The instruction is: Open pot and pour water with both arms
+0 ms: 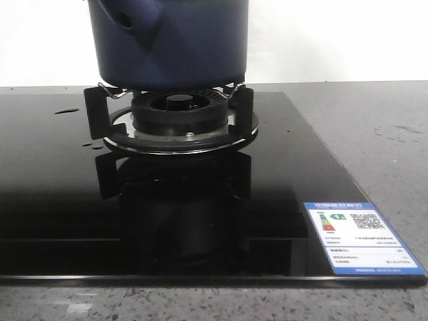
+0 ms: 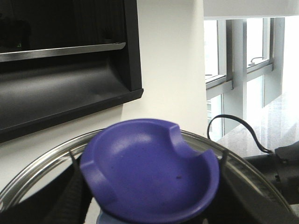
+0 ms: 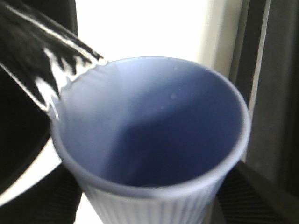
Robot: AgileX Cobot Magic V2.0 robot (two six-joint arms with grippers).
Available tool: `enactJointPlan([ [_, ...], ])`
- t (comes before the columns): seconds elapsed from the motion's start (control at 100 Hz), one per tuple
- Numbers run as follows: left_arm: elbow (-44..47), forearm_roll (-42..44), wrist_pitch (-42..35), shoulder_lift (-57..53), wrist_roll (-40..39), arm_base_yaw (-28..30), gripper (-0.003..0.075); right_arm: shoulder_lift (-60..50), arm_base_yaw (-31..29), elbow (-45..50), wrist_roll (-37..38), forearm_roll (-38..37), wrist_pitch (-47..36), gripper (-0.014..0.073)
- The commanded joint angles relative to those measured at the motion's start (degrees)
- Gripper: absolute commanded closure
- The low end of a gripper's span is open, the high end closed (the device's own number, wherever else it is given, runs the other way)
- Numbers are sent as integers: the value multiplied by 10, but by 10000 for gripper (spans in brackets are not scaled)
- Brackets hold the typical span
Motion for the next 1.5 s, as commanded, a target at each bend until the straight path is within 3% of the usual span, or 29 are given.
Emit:
enactJointPlan([
  [0.0,-20,-33,-5,-12,-6,0,456,-24,1,-25,1,-39,-6,220],
  [0.32,-20,-33,-3,-12,-6,0,456,-24,1,-25,1,-151,4,220],
  [0.65,-20,-33,-1,-12,-6,0,456,-24,1,-25,7,-139,18,220],
  [0.8,-20,-33,-1,-12,-6,0,456,-24,1,-25,101,-96,68,220],
  [1.01,-20,-34,-1,-12,-6,0,456,-32,1,-25,307,-68,171,219],
  [1.13,-20,-35,-1,-12,-6,0,456,-53,1,-25,436,-13,156,219],
  [1.29,-20,-35,-1,-12,-6,0,456,-87,1,-25,469,91,88,219],
  [1.49,-20,-35,1,-12,-6,0,456,-123,-20,-17,563,106,142,219],
])
